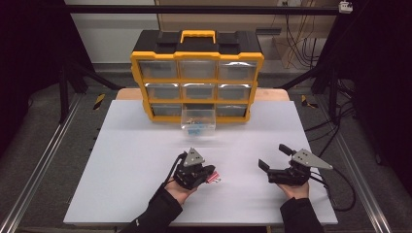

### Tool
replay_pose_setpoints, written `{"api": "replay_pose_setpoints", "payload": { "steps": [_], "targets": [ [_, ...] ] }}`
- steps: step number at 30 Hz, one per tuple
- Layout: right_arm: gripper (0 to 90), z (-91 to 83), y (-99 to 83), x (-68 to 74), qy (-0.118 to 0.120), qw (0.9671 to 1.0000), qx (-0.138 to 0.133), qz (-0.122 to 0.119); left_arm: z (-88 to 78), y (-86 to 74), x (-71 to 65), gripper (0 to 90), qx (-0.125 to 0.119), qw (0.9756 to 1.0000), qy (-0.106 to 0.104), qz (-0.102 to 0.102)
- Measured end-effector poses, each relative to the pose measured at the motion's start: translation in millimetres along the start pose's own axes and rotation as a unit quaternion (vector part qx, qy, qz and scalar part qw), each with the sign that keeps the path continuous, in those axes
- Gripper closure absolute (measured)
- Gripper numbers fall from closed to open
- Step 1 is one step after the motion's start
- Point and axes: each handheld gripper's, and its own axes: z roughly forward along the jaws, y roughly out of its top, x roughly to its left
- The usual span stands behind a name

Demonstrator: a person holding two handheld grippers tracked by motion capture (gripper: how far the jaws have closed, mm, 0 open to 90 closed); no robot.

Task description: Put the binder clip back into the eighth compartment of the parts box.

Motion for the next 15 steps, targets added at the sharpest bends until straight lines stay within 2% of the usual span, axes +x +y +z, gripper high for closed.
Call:
{"api": "replay_pose_setpoints", "payload": {
  "steps": [15],
  "targets": [
    [0.4,0.5,-0.4,0.2,-0.001,1.0,0.004,-0.001,-14.4,23.4,21.1,88.0,-0.019,0.9998,0.001,0.001]
  ]
}}
